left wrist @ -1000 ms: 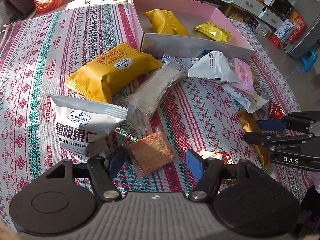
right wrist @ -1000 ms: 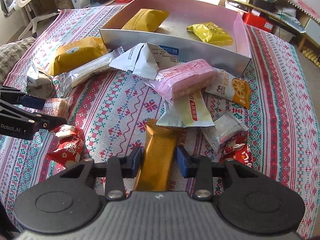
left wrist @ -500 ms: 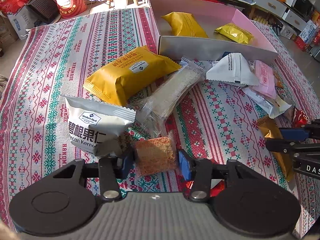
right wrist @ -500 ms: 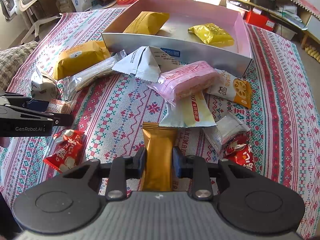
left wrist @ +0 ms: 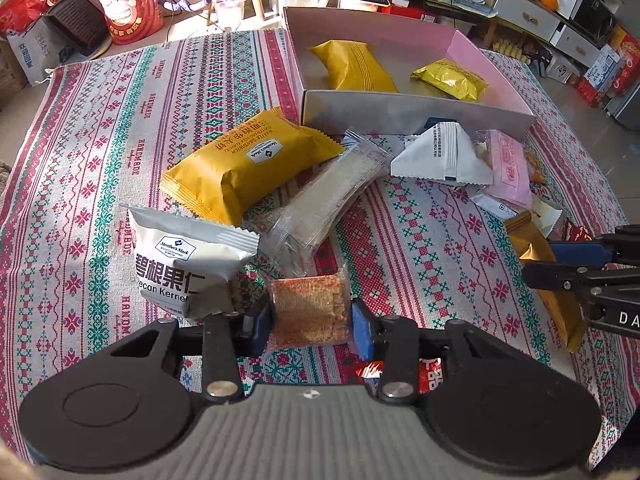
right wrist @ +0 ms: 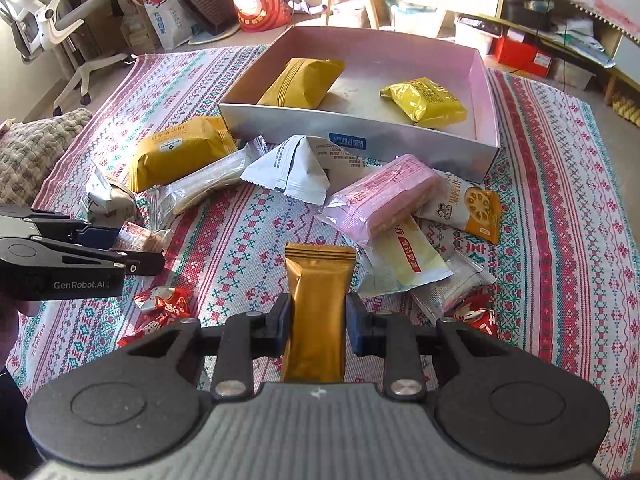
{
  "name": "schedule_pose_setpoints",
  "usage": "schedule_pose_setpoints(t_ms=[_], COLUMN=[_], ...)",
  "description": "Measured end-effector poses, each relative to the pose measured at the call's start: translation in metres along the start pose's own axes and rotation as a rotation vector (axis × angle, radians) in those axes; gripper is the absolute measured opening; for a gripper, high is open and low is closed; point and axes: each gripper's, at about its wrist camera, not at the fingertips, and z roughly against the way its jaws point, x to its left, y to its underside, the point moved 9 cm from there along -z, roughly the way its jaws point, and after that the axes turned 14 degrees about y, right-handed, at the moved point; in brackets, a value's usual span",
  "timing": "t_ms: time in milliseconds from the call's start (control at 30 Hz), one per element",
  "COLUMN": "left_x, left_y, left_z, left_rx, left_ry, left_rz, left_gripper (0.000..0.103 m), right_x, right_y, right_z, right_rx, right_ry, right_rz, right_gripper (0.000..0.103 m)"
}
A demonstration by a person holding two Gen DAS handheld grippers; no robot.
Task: Organize snacks
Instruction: 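Grasp the cracker square with the left tool while the right tool grasps the gold bar, then lower the cracker and gold bar into the pink box and open both tools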
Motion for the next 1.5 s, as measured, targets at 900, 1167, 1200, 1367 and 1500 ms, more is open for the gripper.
schedule_pose_setpoints(t_ms=[900,1167,1200,1367,1500], left_x=[-0.038,-0.064,-0.066,-0.073,-0.073], left_y=[-0.096,-0.133,-0.135,-0.147,-0.151], left_z=[0.011,-0.024,-0.029,-0.054,-0.070], left_rx=[-0.214,-0.229,-0.226,-0.205,-0.183], left_ry=[0.130,0.142,0.143,0.132,0.100], left_rz=[0.000,-0.095,-0.101,-0.130,-0.158], left_gripper=[0.048,0.048,0.048,0.048,0.048], right_x=[-0.056,-0.082,-0.086,-0.098,-0.103], right_y=[-0.100,-0.128,-0.131,-0.140,-0.142], right_z=[0.009,-0.013,-0.019,-0.043,-0.060], right_rx=[-0.179,-0.223,-0.221,-0.202,-0.178], right_ry=[-0.031,0.013,0.030,0.066,0.090], right_rz=[-0.278,-0.300,-0.294,-0.294,-0.300], right_gripper=[0.026,0.026,0.026,0.026,0.026])
